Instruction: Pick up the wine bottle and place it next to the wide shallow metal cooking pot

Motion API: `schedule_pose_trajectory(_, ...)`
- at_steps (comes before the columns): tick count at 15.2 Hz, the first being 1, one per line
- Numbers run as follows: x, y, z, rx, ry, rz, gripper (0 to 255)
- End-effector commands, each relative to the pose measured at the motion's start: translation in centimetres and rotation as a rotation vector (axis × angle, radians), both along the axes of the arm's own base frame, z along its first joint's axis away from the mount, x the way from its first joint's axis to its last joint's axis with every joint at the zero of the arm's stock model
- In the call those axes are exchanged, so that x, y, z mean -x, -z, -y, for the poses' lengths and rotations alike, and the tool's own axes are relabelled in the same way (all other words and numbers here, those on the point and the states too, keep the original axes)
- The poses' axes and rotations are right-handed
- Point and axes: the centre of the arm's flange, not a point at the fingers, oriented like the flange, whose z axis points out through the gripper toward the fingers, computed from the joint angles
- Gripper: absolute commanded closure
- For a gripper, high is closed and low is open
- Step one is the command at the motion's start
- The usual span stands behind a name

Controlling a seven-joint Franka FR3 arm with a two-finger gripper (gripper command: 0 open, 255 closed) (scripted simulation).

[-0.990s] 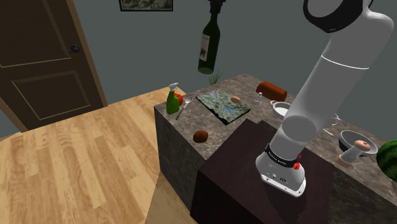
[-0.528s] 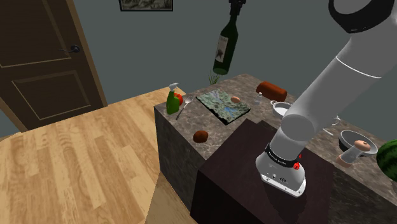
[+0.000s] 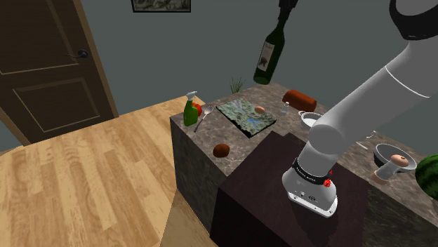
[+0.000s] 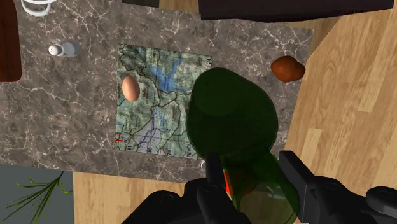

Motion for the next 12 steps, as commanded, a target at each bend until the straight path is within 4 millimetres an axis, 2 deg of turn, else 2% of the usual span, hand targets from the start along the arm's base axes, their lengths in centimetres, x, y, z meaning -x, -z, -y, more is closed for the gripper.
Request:
schedule_pose_trajectory(1, 2.3, -0.1, 1.7, 0.0, -0.001, 0.0, 255)
schedule_pose_trajectory(12, 13.7, -0.2, 10.7, 0.0, -0.001, 0.0, 255)
